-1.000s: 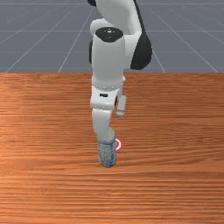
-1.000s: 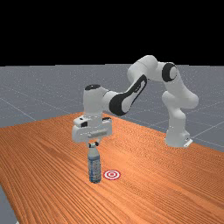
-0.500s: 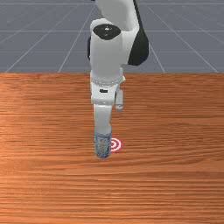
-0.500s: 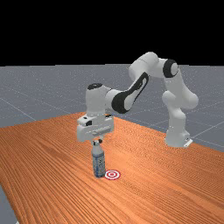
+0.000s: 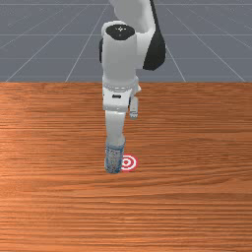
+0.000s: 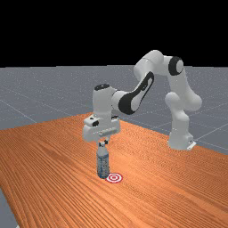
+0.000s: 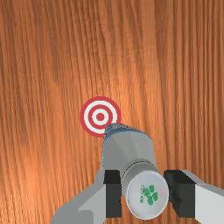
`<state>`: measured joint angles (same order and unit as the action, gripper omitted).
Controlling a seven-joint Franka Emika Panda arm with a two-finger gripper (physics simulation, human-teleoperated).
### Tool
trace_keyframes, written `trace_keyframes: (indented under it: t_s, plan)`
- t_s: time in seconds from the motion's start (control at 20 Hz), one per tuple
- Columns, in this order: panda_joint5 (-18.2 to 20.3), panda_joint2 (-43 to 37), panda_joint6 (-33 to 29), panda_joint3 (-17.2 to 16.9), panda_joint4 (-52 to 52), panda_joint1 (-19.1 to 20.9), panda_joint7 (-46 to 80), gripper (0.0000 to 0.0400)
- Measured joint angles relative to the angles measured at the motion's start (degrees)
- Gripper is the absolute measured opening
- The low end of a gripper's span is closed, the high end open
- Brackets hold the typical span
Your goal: Pick up the bottle and put it on the marker
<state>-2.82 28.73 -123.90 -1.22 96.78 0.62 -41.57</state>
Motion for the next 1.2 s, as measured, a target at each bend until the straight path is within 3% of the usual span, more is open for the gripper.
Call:
trace_keyframes:
  t_s: [0.2,0.4,0.9,0.95,1.05,1.15,1.2]
  plan:
    - [-1.2,-0.3,-0.5,1.6,0.5,0.1,-6.4,0.0151]
    - [-0.8,-0.6,-1.2,1.2,1.2,-2.1,0.8,0.0152]
    - [-0.6,-4.6,-1.4,1.1,6.4,-2.4,2.5,0.0151]
    - [-4.4,-4.3,-1.2,-0.2,6.2,-3.9,4.9,0.0151]
    - [-6.0,-3.6,-1.9,-0.8,6.4,-4.6,6.3,0.0150]
    - [-5.8,-3.4,-3.1,-0.8,6.4,-4.6,6.1,0.0151]
    - [-2.3,-3.2,-2.6,0.6,5.8,-3.0,3.2,0.0152]
